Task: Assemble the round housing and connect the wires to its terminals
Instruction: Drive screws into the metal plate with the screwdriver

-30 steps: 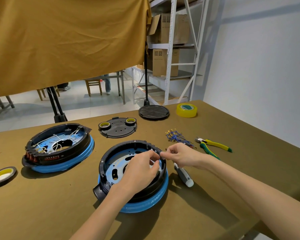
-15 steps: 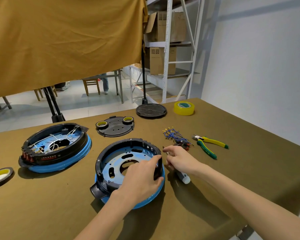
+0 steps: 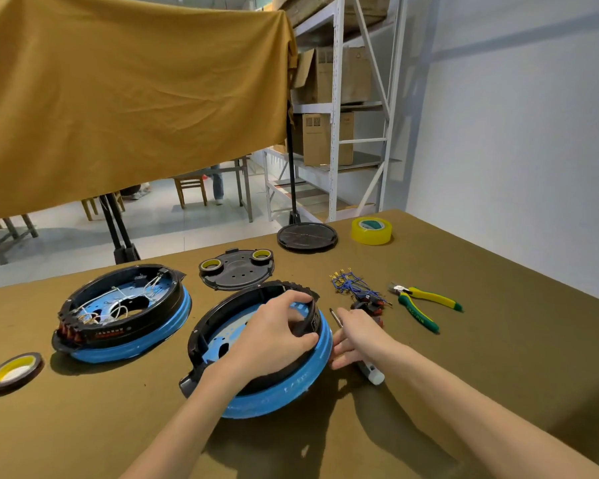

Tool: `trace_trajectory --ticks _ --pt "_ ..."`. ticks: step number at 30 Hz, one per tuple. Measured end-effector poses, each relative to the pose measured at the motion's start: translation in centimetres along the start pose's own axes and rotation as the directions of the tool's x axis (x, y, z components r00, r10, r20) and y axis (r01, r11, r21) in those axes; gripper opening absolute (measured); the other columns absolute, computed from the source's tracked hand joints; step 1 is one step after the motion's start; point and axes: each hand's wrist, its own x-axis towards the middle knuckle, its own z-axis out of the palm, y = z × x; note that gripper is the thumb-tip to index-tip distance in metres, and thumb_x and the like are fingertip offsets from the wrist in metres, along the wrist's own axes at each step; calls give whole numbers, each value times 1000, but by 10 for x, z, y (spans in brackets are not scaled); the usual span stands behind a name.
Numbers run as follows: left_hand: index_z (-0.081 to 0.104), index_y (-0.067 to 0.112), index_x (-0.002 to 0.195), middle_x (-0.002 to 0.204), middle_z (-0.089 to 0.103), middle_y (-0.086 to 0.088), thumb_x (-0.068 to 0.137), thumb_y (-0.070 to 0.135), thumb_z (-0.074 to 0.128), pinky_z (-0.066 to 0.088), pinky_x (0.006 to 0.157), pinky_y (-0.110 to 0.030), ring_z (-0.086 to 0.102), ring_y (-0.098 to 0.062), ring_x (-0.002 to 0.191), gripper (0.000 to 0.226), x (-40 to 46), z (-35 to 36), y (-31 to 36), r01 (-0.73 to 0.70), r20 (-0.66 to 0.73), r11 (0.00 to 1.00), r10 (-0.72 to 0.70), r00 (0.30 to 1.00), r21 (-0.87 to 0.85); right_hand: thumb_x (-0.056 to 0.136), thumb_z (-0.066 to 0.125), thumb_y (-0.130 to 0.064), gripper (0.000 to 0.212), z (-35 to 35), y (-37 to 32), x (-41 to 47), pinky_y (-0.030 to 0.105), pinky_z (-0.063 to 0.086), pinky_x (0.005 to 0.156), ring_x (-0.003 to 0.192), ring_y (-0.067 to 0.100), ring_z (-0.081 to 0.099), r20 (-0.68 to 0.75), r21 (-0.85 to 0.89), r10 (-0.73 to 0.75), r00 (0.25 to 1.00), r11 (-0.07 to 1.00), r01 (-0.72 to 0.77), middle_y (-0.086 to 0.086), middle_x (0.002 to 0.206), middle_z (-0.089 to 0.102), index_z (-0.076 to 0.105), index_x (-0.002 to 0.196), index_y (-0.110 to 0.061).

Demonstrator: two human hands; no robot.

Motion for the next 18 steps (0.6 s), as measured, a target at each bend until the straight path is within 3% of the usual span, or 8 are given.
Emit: trace_trajectory --ticks 1,4,6,11,14,16,18 --pt "44 39 138 87 66 26 85 38 78 43 64 0 59 20 86 64 -3 2 0 1 1 1000 -1 1000 -22 111 36 -38 45 2 -2 -1 37 63 64 80 29 76 21 73 10 1000 997 -11 23 103 69 32 149 -16" --pt "30 37 141 86 74 15 84 36 80 53 72 -10 67 5 85 76 -11 10 -1 -6 -29 997 4 1000 -82 105 55 -33 42 7 -1 -1 37 63 63 63 18 73 35 91 -19 999 996 16 14 93 64 50 136 -5" --pt "26 41 144 86 75 14 84 36 79 58 77 -21 69 -2 83 79 -15 12 -1 -35 -43 998 32 999 -51 102 61 -29 38 7 4 -1 34 60 60 58 17 70 28 109 -27 999 994 23 14 91 62 52 131 -6" --pt "45 37 147 105 74 19 89 41 70 60 90 -30 69 -1 96 64 -17 4 7 -96 -55 992 100 993 78 100 64 -23 34 -1 3 -9 38 63 67 72 24 71 93 165 -41 995 986 25 18 97 65 55 125 -3" --pt "48 33 144 109 73 17 89 39 68 60 90 -33 69 -1 97 59 -13 -15 19 -85 -107 994 92 990 64 98 69 -19 32 -7 -10 -18 34 62 60 72 25 72 91 228 -124 988 969 100 18 93 70 50 118 -3" --pt "49 32 140 114 70 16 84 48 69 60 90 -34 67 -2 99 62 -10 -33 30 -43 -173 994 60 983 96 96 70 -13 26 -9 -25 -26 32 60 56 69 25 72 77 270 -211 974 945 183 15 85 73 46 103 -8" --pt "47 32 132 111 65 18 71 71 69 60 87 -33 65 -4 99 76 -11 -47 43 33 -207 990 -4 978 138 95 71 -11 30 -6 -40 -33 30 59 55 66 23 71 48 259 -293 955 927 271 12 79 72 41 93 -13"
